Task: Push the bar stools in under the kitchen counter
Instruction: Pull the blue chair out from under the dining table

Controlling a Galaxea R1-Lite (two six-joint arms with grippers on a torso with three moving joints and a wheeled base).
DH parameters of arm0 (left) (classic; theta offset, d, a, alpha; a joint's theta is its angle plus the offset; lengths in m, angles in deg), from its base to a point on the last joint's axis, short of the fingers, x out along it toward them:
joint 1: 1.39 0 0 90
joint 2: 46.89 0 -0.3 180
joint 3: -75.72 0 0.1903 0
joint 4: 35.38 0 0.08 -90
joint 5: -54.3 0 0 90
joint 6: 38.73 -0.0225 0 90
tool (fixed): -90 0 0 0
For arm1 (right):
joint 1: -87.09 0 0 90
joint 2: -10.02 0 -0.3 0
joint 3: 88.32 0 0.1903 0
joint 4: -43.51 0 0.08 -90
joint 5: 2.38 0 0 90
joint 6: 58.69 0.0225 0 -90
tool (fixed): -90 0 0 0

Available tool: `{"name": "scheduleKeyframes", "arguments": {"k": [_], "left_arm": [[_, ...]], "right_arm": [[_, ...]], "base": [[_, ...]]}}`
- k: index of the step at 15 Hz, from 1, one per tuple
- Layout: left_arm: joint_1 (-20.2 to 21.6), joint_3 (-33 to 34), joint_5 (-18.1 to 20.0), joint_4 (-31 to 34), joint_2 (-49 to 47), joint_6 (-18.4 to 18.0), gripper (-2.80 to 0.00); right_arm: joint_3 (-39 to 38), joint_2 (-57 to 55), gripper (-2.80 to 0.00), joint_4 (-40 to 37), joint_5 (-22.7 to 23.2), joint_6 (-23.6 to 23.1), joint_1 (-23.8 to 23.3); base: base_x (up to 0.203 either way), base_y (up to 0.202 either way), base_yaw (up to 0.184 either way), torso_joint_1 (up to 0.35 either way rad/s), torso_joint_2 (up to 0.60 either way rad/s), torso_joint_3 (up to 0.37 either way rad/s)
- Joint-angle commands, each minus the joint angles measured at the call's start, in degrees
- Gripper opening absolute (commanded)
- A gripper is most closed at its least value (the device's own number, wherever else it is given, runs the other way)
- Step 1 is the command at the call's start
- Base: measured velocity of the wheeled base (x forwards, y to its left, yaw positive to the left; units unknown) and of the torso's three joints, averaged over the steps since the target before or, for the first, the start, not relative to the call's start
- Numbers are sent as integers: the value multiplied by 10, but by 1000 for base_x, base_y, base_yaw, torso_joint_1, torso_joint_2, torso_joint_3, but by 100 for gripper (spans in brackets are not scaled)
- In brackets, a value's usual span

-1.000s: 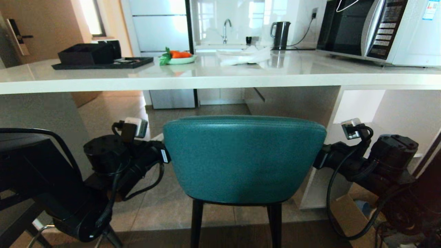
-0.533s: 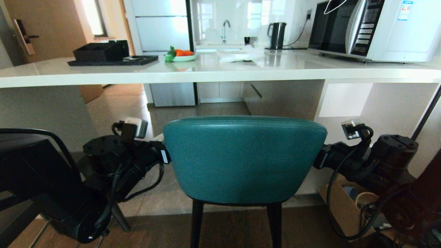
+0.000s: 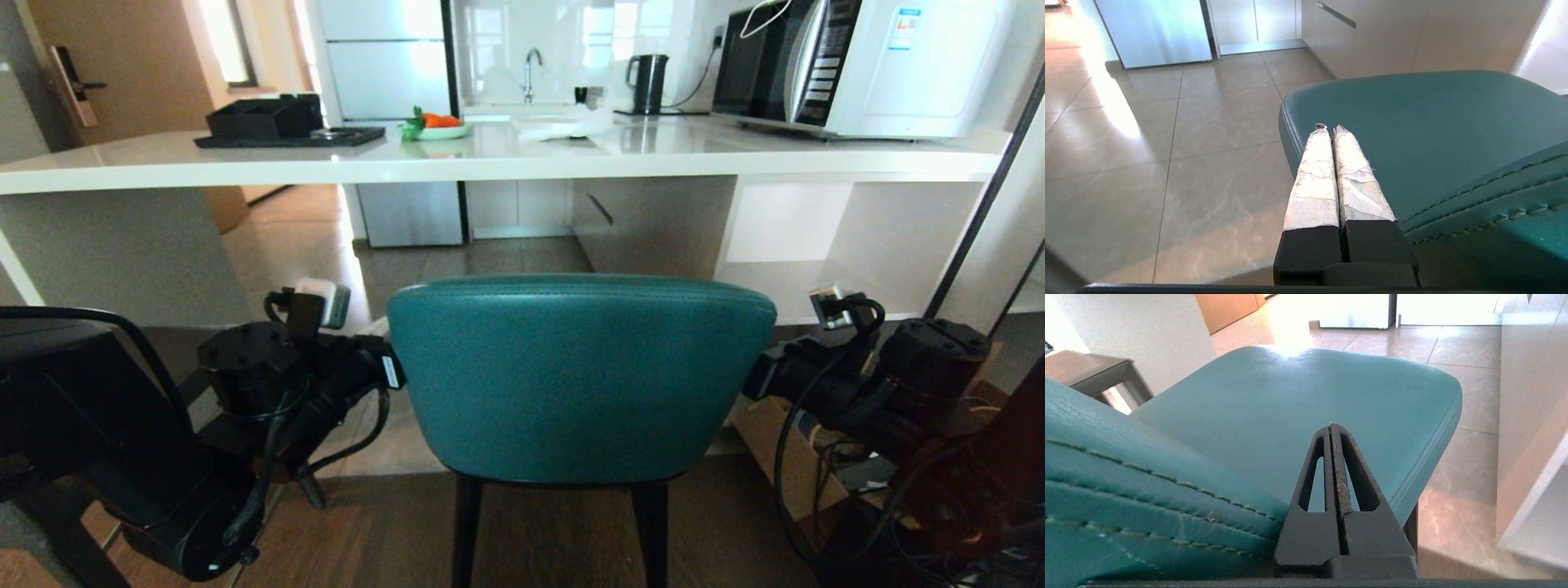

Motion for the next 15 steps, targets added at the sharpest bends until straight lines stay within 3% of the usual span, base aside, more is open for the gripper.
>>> {"name": "scheduleKeyframes", "arguments": {"k": [1, 4, 10, 15], "left_arm": [[-9, 2, -1, -5, 1, 0, -280], [-10, 6, -1, -5, 3, 0, -280], [-40, 33, -17, -5, 14, 1, -280], [-74, 36, -21, -5, 22, 2, -280]], "right_arm": [[0, -2, -280, 5, 2, 1, 64], [-1, -5, -280, 5, 2, 1, 64], [2, -5, -280, 5, 1, 2, 63], [48, -19, -280, 5, -11, 7, 53]], "base": [[-195, 0, -3, 2, -2, 2], [-135, 0, -4, -4, 0, 8], [0, 0, 0, 0, 0, 0], [0, 0, 0, 0, 0, 0]]}}
